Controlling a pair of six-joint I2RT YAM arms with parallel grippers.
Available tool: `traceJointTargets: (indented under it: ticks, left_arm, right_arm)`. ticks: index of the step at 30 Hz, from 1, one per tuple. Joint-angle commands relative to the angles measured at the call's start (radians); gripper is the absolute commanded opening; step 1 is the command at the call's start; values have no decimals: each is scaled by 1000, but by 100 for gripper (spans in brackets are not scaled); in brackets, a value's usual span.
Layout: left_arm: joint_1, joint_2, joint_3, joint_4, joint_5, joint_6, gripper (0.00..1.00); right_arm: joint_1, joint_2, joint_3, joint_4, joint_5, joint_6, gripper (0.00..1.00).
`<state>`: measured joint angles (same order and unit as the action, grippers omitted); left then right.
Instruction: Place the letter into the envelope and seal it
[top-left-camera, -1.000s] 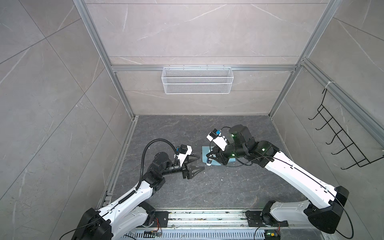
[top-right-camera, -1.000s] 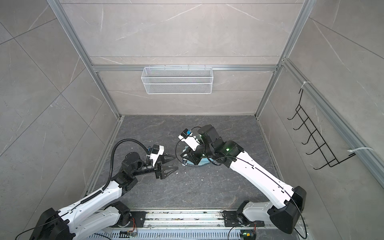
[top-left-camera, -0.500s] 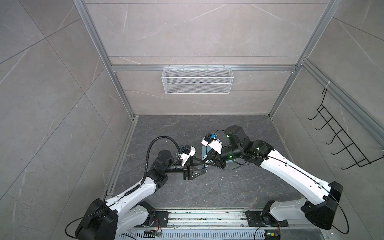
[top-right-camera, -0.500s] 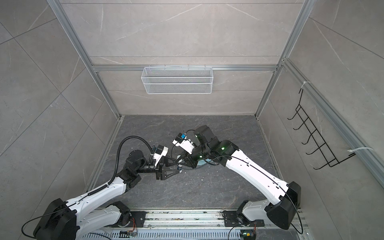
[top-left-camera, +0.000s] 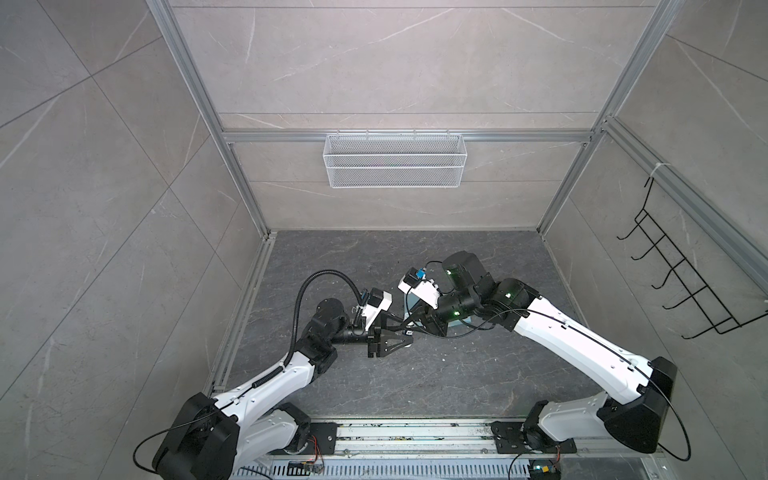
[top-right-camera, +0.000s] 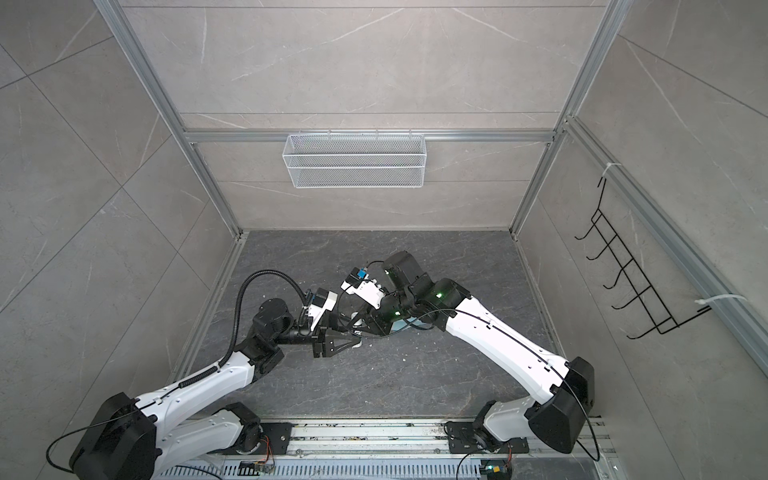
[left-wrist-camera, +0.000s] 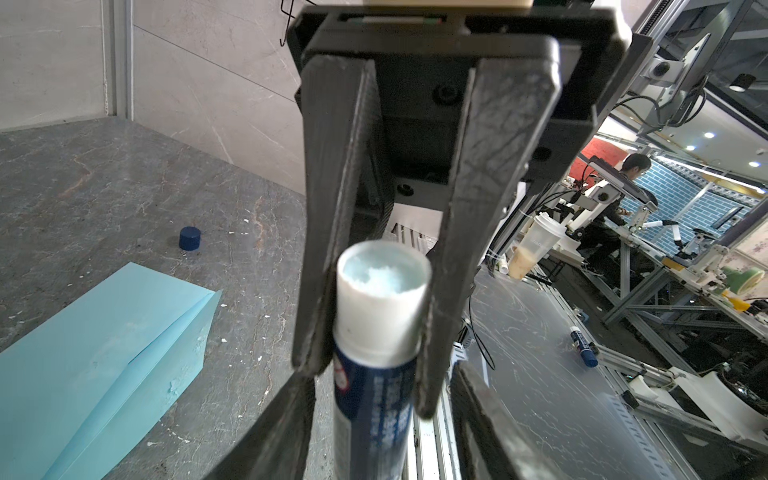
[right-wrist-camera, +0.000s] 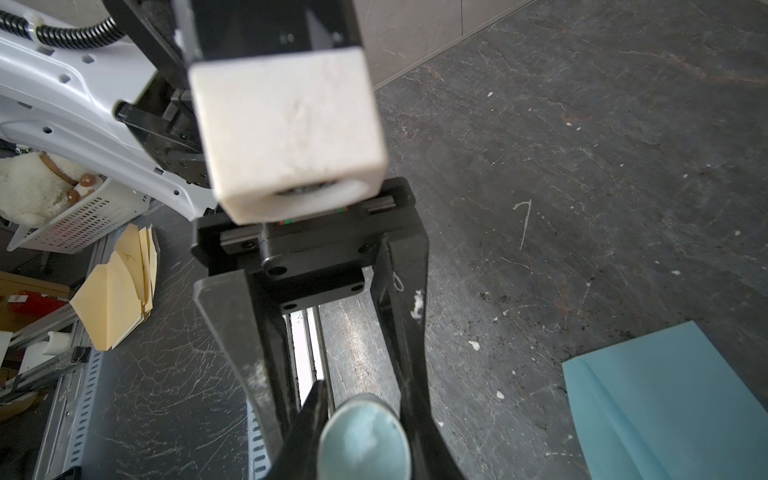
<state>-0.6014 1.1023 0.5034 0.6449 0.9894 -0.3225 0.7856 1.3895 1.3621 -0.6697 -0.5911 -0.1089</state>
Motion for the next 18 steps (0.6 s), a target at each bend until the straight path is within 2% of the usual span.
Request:
traceJointTargets:
  ticks: [1,13,18]
  left_arm:
    - [3,7,41,74,30,-15,50]
    - [3,24,43,79,31,-22,28]
    - [4,28,43,70,28,-24,16]
  right_arm:
    - [8,11,33,6,-1,-9,14]
    - [9,14,43,23,43,5,15]
    - [11,12,43,33,61,11,16]
